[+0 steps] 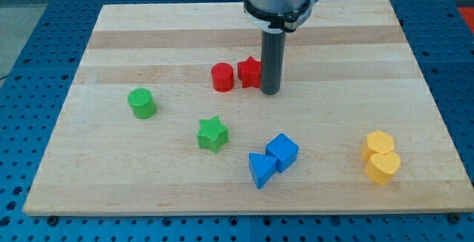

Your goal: Push the blue blocks slightly to the left

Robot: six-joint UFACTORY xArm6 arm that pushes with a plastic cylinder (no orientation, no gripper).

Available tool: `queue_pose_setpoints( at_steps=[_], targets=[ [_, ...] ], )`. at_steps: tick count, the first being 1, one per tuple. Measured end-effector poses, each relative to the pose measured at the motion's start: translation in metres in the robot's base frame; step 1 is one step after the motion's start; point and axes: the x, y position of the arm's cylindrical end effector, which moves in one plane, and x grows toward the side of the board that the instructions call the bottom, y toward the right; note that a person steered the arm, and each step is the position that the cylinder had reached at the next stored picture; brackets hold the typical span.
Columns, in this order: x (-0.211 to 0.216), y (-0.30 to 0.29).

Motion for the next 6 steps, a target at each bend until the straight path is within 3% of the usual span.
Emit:
queue_pose_setpoints(
  at_steps=[2, 3, 4, 5, 6],
  targets=[
    [0.018, -0.003],
    [0.053, 0.059],
    [0.114, 0.059],
    [0.155, 0.015],
    [0.158, 0.013]
  ],
)
